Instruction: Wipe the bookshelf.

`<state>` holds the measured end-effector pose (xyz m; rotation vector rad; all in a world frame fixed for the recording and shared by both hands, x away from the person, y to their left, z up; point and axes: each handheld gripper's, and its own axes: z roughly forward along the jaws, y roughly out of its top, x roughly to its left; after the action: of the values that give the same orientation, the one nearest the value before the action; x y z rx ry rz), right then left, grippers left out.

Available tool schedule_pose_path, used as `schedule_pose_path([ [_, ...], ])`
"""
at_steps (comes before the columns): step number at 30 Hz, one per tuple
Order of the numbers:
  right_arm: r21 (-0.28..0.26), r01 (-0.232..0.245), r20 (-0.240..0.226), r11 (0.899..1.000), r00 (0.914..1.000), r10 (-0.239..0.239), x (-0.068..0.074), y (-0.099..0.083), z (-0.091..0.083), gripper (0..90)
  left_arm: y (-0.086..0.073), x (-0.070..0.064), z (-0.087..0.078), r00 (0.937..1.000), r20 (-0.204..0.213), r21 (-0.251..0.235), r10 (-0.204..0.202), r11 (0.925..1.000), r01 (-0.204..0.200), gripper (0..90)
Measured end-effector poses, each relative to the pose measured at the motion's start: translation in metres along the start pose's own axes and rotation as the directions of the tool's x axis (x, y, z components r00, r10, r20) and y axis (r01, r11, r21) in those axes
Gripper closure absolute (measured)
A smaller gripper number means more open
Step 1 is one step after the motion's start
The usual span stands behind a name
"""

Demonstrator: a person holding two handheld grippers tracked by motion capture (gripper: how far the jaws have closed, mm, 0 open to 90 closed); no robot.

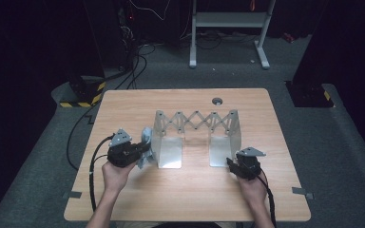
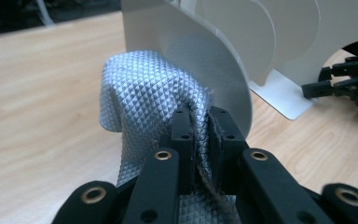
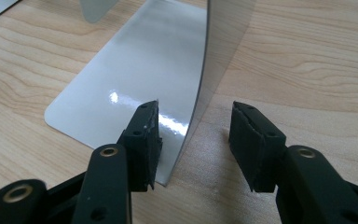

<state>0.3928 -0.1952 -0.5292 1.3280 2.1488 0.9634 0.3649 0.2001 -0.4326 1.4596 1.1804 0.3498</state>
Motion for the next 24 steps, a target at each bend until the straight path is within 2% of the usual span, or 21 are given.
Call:
schedule_pose_path([
  [1,0.0,0.0,0.0,1.0,1.0,0.0,0.0,0.0,0.0,53.3,-0.006,0.003,0.004,0.9998,0.002,0.017,-0.02,0.9997,0.02,81.4],
  [3,0.0,0.0,0.0,1.0,1.0,0.0,0.0,0.0,0.0,53.3,-0.009,0.005,0.006,0.9995,0.001,0.024,-0.032,0.9992,0.032,81.4],
  [4,0.0,0.001,0.001,1.0,1.0,-0.001,0.0,0.0,0.0,53.3,-0.016,0.01,0.012,0.999,-0.01,0.049,-0.043,0.9979,0.043,81.4],
  [6,0.0,0.001,0.0,1.0,1.0,-0.001,0.0,0.0,0.0,53.3,-0.02,0.013,0.015,0.9989,-0.017,0.062,-0.044,0.9971,0.045,81.4],
  [9,0.0,0.001,0.0,1.0,1.0,-0.001,0.0,0.0,0.0,53.3,-0.034,0.019,0.027,0.9966,-0.044,0.1,-0.07,0.9922,0.074,81.4],
  [10,0.0,0.001,0.0,1.0,1.0,-0.001,0.0,0.0,0.0,53.3,-0.034,0.019,0.027,0.9966,-0.044,0.1,-0.07,0.9922,0.074,81.3],
  [11,0.0,0.001,0.0,1.0,1.0,-0.001,0.0,0.0,0.0,53.3,-0.042,0.023,0.032,0.9967,-0.062,0.133,-0.051,0.9893,0.059,81.3],
  [12,0.0,0.002,0.0,1.0,1.0,-0.002,0.0,0.0,0.0,53.3,-0.042,0.023,0.032,0.9967,-0.062,0.133,-0.051,0.9893,0.059,81.3],
  [13,0.0,0.002,0.0,1.0,1.0,-0.002,0.0,0.0,0.0,53.2,-0.049,0.025,0.038,0.9961,-0.081,0.165,-0.035,0.9852,0.048,81.3],
  [14,0.0,0.002,-0.001,1.0,1.0,-0.002,0.0,0.0,0.0,53.2,-0.049,0.025,0.038,0.9961,-0.081,0.165,-0.035,0.9852,0.048,81.3],
  [16,0.0,0.002,0.0,1.0,1.0,-0.002,0.0,0.0,0.0,53.2,-0.057,0.027,0.044,0.9942,-0.107,0.192,-0.007,0.981,0.028,81.3],
  [20,0.0,0.001,-0.001,1.0,1.0,-0.001,0.0,0.0,0.0,53.3,-0.058,0.027,0.046,0.9935,-0.113,0.201,0.008,0.9795,0.015,81.3],
  [24,0.0,0.002,-0.001,1.0,1.0,-0.002,0.0,0.0,0.0,53.1,-0.052,0.023,0.039,0.9953,-0.097,0.181,0.005,0.9833,0.013,81.3],
])
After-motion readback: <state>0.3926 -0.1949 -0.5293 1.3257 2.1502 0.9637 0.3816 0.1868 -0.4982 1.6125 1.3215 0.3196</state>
